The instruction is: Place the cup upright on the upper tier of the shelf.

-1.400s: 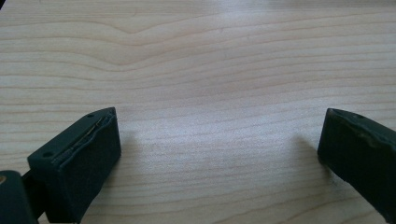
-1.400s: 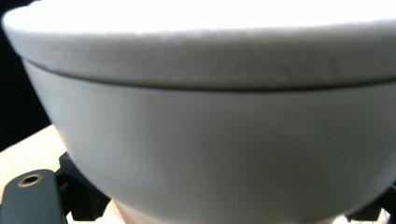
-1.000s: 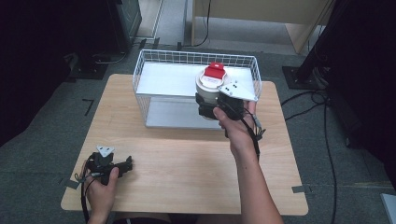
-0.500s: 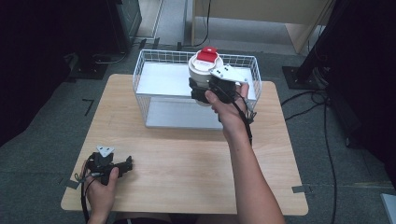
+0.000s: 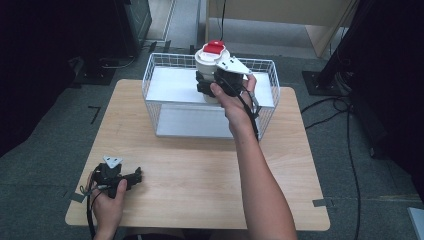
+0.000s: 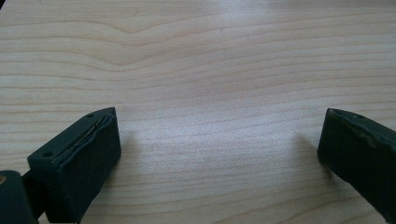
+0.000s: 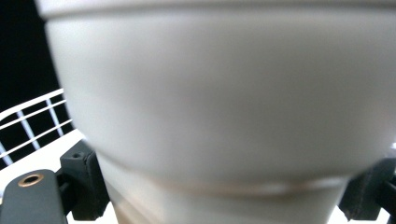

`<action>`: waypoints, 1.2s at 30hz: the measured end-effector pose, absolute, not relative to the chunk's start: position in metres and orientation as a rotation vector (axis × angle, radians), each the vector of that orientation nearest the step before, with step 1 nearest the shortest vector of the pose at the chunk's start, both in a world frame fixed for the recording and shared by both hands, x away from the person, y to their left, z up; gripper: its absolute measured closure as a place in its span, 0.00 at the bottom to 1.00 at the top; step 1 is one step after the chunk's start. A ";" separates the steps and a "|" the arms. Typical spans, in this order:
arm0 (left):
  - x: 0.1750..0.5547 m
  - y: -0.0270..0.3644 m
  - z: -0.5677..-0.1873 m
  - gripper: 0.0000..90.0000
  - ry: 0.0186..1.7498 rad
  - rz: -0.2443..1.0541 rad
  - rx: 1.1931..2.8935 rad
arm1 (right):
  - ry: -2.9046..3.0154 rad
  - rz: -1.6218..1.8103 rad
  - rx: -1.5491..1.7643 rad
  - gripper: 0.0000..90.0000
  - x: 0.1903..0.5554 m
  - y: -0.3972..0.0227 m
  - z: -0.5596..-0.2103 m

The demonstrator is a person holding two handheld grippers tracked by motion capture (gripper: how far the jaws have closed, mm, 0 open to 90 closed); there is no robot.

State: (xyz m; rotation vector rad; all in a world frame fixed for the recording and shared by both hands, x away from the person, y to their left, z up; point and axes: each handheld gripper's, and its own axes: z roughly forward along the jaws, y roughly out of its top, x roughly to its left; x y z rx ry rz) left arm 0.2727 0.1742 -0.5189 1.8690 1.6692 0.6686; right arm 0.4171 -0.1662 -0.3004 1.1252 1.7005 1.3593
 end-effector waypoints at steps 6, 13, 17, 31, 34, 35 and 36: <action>0.273 0.174 -0.519 0.00 1.669 0.669 1.869 | 1.695 1.329 1.116 0.12 0.433 -0.157 -0.297; 0.273 0.174 -0.519 0.00 1.667 0.671 1.870 | 1.670 1.332 1.131 0.12 0.444 -0.150 -0.296; 0.273 0.174 -0.519 0.00 1.667 0.672 1.869 | 1.666 1.317 1.137 0.12 0.446 -0.149 -0.301; 0.273 0.174 -0.519 0.00 1.668 0.670 1.870 | 1.665 1.342 1.201 0.12 0.441 -0.158 -0.301; 0.273 0.174 -0.519 0.00 1.667 0.671 1.870 | 1.666 1.347 1.222 0.12 0.440 -0.159 -0.301; 0.273 0.174 -0.519 0.00 1.667 0.671 1.871 | 1.667 1.345 1.231 0.11 0.440 -0.159 -0.301; 0.273 0.174 -0.519 0.00 1.667 0.671 1.870 | 1.668 1.344 1.235 0.10 0.440 -0.158 -0.301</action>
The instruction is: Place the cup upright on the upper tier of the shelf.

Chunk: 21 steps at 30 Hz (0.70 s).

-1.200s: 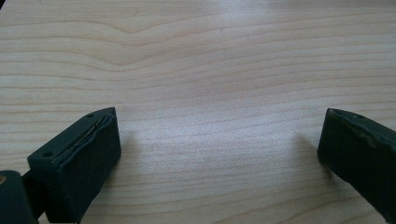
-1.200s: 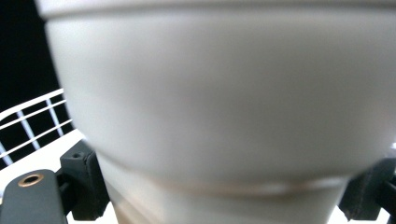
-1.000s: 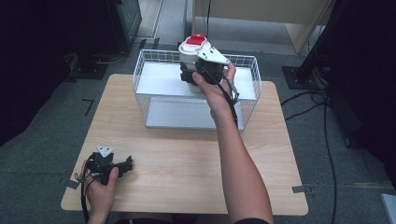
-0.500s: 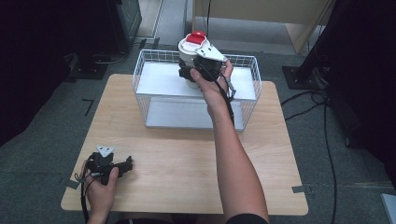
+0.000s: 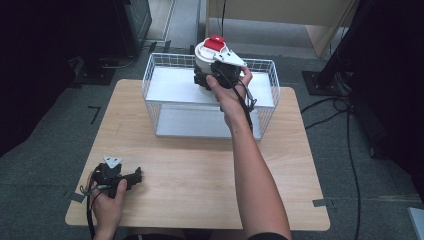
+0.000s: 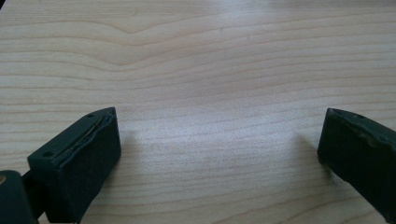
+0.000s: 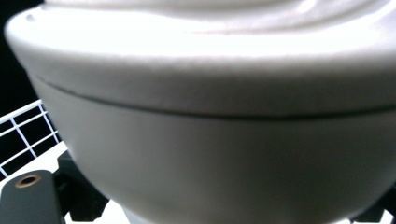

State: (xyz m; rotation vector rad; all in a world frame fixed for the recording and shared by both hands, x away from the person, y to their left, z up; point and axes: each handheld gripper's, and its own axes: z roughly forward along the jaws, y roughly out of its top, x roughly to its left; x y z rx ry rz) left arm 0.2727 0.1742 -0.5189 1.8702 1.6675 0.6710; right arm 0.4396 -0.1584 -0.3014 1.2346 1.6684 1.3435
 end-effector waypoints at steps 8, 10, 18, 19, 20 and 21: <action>0.273 0.174 -0.519 0.00 1.667 0.673 1.868 | 1.703 1.372 1.260 0.00 0.436 -0.166 -0.308; 0.273 0.174 -0.519 0.00 1.668 0.671 1.868 | 1.701 1.370 1.259 0.00 0.433 -0.169 -0.310; 0.273 0.174 -0.519 0.00 1.668 0.671 1.868 | 1.697 1.366 1.260 0.00 0.417 -0.181 -0.318; 0.273 0.174 -0.519 0.00 1.668 0.671 1.868 | 1.698 1.367 1.257 0.00 0.414 -0.183 -0.319; 0.273 0.174 -0.519 0.00 1.667 0.671 1.869 | 1.699 1.367 1.257 0.00 0.411 -0.184 -0.319; 0.273 0.174 -0.519 0.00 1.668 0.671 1.868 | 1.702 1.367 1.259 0.00 0.409 -0.185 -0.320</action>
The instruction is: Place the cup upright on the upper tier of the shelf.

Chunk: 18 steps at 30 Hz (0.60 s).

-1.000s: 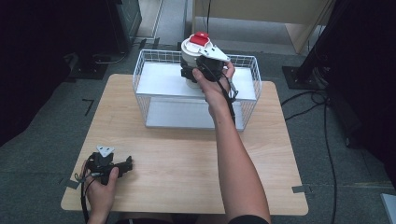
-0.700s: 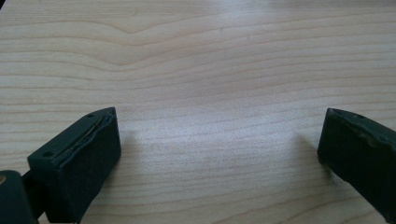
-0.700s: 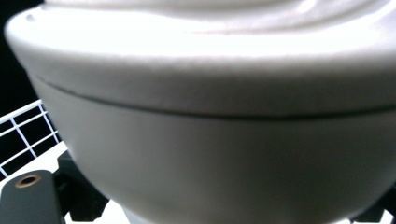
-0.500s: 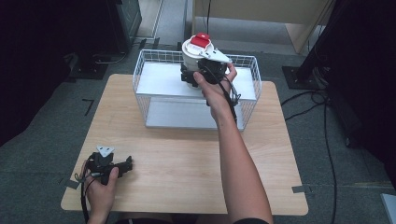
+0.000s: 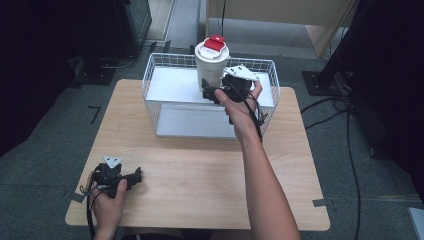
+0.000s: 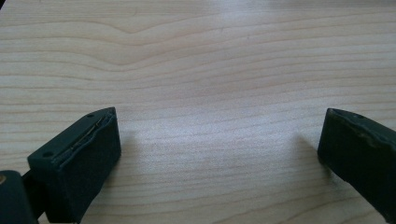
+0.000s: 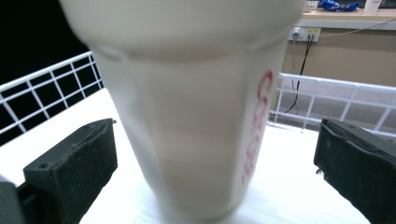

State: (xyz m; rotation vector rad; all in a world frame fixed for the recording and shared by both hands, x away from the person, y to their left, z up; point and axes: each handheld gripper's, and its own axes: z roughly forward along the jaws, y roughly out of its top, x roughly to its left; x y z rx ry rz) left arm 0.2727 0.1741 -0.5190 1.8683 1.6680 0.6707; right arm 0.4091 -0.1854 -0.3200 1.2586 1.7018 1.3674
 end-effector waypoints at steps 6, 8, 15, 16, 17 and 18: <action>0.273 0.174 -0.519 0.00 1.668 0.672 1.867 | 1.706 1.366 1.259 0.00 0.392 -0.195 -0.326; 0.273 0.174 -0.519 0.00 1.668 0.672 1.869 | 1.709 1.363 1.255 0.00 0.386 -0.198 -0.329; 0.273 0.174 -0.519 0.00 1.668 0.672 1.869 | 1.712 1.374 1.243 0.00 0.364 -0.207 -0.337; 0.273 0.174 -0.519 0.00 1.668 0.672 1.869 | 1.713 1.375 1.243 0.00 0.361 -0.209 -0.338; 0.273 0.174 -0.519 0.00 1.667 0.672 1.870 | 1.714 1.371 1.239 0.00 0.358 -0.211 -0.339; 0.273 0.174 -0.519 0.00 1.668 0.672 1.869 | 1.712 1.367 1.239 0.00 0.354 -0.213 -0.341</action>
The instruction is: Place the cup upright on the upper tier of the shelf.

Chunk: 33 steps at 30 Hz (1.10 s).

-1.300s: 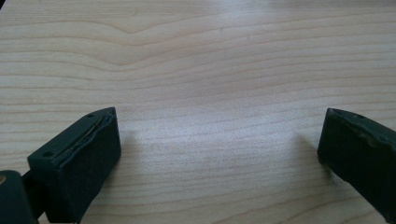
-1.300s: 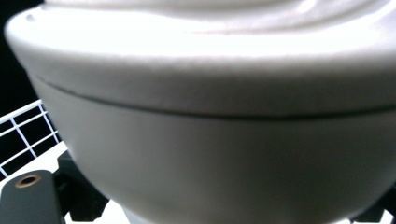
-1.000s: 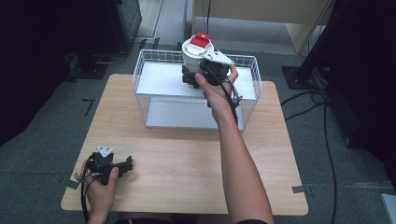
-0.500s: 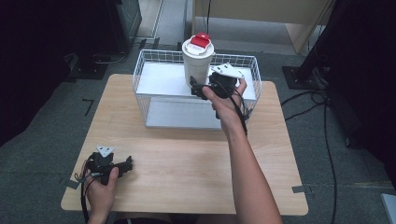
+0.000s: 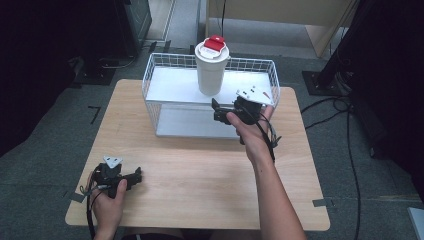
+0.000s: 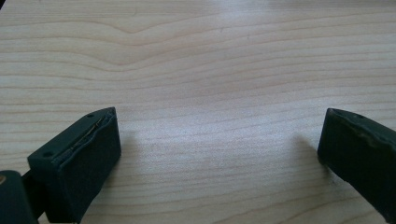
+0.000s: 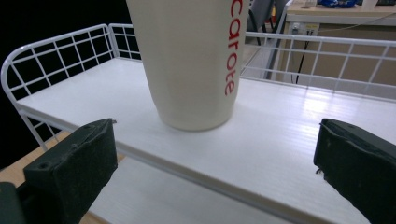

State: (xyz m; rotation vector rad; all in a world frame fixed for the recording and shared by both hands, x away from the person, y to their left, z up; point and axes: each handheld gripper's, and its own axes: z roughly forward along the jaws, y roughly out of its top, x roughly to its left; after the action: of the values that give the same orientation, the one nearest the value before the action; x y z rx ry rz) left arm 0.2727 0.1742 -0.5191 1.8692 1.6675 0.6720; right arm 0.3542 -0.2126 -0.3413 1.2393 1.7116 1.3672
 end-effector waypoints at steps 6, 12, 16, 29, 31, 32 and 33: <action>0.273 0.174 -0.519 0.00 1.668 0.670 1.870 | 1.713 1.359 1.242 0.00 0.337 -0.224 -0.354; 0.273 0.174 -0.519 0.00 1.668 0.671 1.870 | 1.698 1.356 1.259 0.00 0.323 -0.238 -0.366; 0.273 0.174 -0.519 0.00 1.668 0.671 1.871 | 1.690 1.349 1.280 0.00 0.314 -0.248 -0.374; 0.273 0.174 -0.519 0.00 1.668 0.671 1.871 | 1.682 1.280 1.315 0.00 0.281 -0.277 -0.406; 0.273 0.174 -0.519 0.00 1.667 0.671 1.871 | 1.678 1.274 1.337 0.00 0.276 -0.283 -0.413; 0.273 0.174 -0.519 0.00 1.668 0.670 1.871 | 1.674 1.270 1.349 0.00 0.273 -0.287 -0.417; 0.273 0.174 -0.519 0.00 1.668 0.670 1.871 | 1.668 1.263 1.358 0.00 0.270 -0.290 -0.420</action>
State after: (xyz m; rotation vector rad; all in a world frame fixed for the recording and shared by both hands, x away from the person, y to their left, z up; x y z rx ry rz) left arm 0.2726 0.1742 -0.5190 1.8713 1.6679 0.6700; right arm 0.2702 -0.2902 -0.4201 1.3580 1.6675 1.2633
